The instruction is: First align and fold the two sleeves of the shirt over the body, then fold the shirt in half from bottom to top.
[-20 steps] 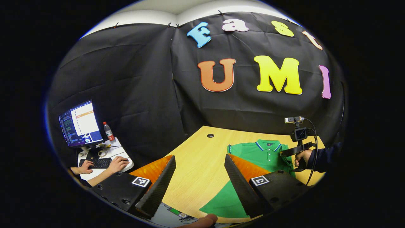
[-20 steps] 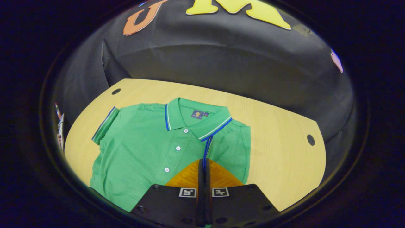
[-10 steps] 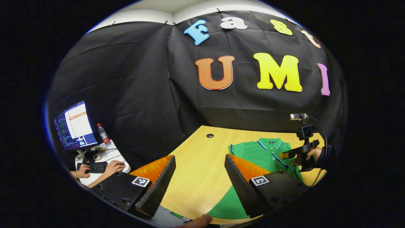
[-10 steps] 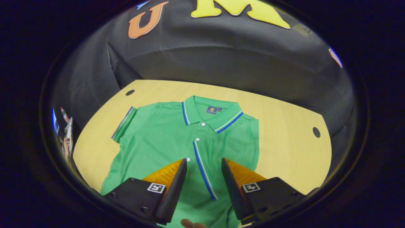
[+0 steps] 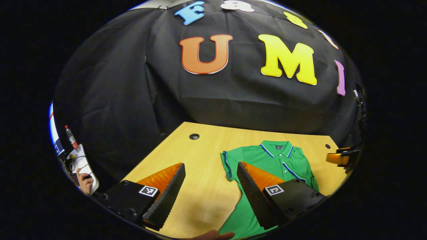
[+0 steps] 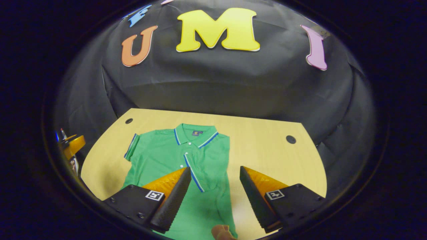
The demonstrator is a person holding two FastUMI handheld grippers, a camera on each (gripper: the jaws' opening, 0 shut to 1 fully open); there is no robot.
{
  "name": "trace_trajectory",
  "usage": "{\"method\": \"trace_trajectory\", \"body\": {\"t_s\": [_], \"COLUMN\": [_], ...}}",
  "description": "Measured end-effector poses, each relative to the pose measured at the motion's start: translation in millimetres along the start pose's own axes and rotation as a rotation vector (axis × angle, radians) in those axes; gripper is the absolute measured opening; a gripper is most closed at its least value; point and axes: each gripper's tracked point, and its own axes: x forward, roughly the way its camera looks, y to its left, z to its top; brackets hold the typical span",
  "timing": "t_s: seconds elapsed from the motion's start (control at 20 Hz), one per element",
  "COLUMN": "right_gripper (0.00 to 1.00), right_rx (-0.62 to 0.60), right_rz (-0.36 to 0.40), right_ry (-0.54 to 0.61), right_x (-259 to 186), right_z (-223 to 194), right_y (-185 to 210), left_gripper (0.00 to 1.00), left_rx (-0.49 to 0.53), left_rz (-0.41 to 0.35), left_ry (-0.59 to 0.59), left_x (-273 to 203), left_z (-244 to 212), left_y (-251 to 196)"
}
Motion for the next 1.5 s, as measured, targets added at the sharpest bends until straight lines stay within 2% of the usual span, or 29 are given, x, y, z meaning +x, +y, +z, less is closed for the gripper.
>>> {"method": "trace_trajectory", "body": {"t_s": [0.25, 0.35, 0.65, 0.75, 0.85, 0.9, 0.95, 1.0, 1.05, 1.15, 1.2, 1.25, 1.3, 1.35, 1.4, 1.45, 1.5], "right_gripper": [0.95, 0.93, 0.95, 0.95, 0.95, 0.95, 0.95, 0.93, 0.95, 0.96, 0.93, 0.96, 0.95, 0.95, 0.95, 0.95, 0.95], "right_rx": [0.006, 0.026, 0.159, 0.194, 0.197, 0.190, 0.189, 0.193, 0.202, 0.213, 0.209, 0.206, 0.205, 0.204, 0.203, 0.200, 0.197], "right_rz": [-0.066, -0.079, -0.110, -0.110, -0.115, -0.115, -0.119, -0.116, -0.117, -0.115, -0.116, -0.113, -0.110, -0.105, -0.102, -0.098, -0.095], "right_ry": [-0.048, -0.072, -0.129, -0.126, -0.130, -0.124, -0.113, -0.107, -0.105, -0.103, -0.102, -0.099, -0.098, -0.095, -0.093, -0.092, -0.091], "right_x": [-66.3, -91.2, -164.6, -178.5, -186.4, -188.6, -188.8, -190.4, -193.4, -193.9, -193.4, -192.4, -192.5, -192.8, -192.0, -190.9, -189.6], "right_z": [2.7, 6.1, 6.7, 0.7, -2.5, -6.9, -10.9, -14.7, -16.0, -15.8, -15.7, -15.7, -15.5, -16.5, -16.5, -16.7, -17.0], "right_y": [-21.2, -22.5, -16.3, -12.0, -12.0, -11.8, -12.2, -11.8, -11.8, -14.6, -15.7, -14.8, -14.7, -14.9, -14.5, -14.4, -14.4], "left_gripper": [1.00, 1.00, 1.00, 0.98, 0.94, 0.84, 0.82, 0.88, 0.75, 0.69, 0.66, 0.66, 0.53, 0.52, 0.40, 0.34, 0.33], "left_rx": [-0.007, -0.012, -0.052, -0.042, -0.063, -0.069, -0.063, -0.053, -0.049, -0.044, -0.032, -0.014, 0.000, 0.000, -0.013, -0.014, -0.002], "left_rz": [-0.027, -0.044, -0.047, -0.024, -0.039, -0.046, -0.042, -0.040, -0.045, -0.037, -0.013, 0.008, 0.017, 0.022, 0.023, 0.016, 0.007], "left_ry": [0.101, 0.121, 0.207, 0.264, 0.323, 0.343, 0.354, 0.363, 0.370, 0.370, 0.372, 0.383, 0.404, 0.423, 0.432, 0.428, 0.437], "left_x": [82.3, 107.0, 162.1, 175.5, 181.8, 184.2, 186.4, 187.3, 186.9, 188.1, 190.2, 190.1, 190.5, 191.2, 190.3, 191.3, 190.9], "left_z": [-24.5, -30.8, -44.2, -52.8, -61.9, -65.4, -69.4, -72.1, -72.5, -72.5, -72.9, -76.9, -81.6, -84.5, -84.2, -83.0, -82.6], "left_y": [-14.8, -24.2, -42.2, -40.7, -48.6, -51.6, -51.2, -51.6, -53.5, -52.4, -45.4, -40.3, -37.0, -34.7, -33.1, -32.3, -33.1]}}
